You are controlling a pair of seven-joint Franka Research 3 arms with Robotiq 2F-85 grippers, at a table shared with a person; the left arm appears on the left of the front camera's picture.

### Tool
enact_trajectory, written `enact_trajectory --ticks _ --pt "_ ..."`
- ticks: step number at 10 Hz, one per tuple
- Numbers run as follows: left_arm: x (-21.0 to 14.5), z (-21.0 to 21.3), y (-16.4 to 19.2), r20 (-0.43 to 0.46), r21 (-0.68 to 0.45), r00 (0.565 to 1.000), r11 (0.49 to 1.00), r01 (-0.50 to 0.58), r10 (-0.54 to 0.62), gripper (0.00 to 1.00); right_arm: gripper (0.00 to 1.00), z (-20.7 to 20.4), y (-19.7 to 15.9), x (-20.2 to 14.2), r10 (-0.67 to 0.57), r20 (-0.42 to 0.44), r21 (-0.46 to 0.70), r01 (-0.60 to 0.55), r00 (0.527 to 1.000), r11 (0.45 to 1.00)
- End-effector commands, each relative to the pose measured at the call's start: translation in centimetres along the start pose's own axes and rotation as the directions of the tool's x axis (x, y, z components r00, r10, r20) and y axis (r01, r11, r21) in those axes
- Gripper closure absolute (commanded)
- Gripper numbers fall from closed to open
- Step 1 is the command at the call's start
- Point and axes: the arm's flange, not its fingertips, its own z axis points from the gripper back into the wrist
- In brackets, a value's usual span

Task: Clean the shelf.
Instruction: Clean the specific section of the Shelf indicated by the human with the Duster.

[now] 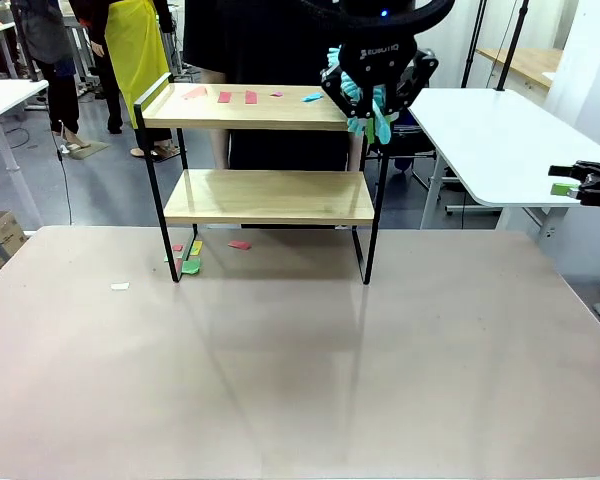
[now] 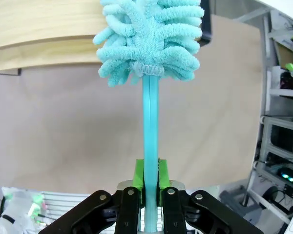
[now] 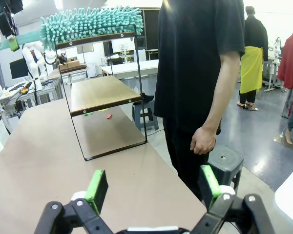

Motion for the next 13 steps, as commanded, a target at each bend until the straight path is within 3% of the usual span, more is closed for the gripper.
enact_trajectory --ticks 1,10,12,13 --pt "1.0 1.4 1.6 -0.054 0.021 0.999 1.0 0.001 0.0 0.87 0.0 -0.2 0.0 0.3 0.006 0.001 0.002 -0.006 1.0 1.0" --pt "2.0 4.4 14.4 -0.156 0.307 0.987 0.952 0.006 0.044 0.87 0.0 -0.2 0.0 0.3 0.006 0.001 0.002 -0.006 1.0 1.0" --pt "2.0 4.7 18.3 -0.163 0.377 0.982 0.926 -0.025 0.093 0.87 0.0 -0.2 0.0 0.3 0.006 0.001 0.002 -0.006 1.0 1.0" --pt "1.8 5.0 20.4 -0.135 0.454 0.981 0.889 -0.062 0.137 0.87 0.0 -0.2 0.0 0.3 0.006 0.001 0.002 -0.006 1.0 1.0"
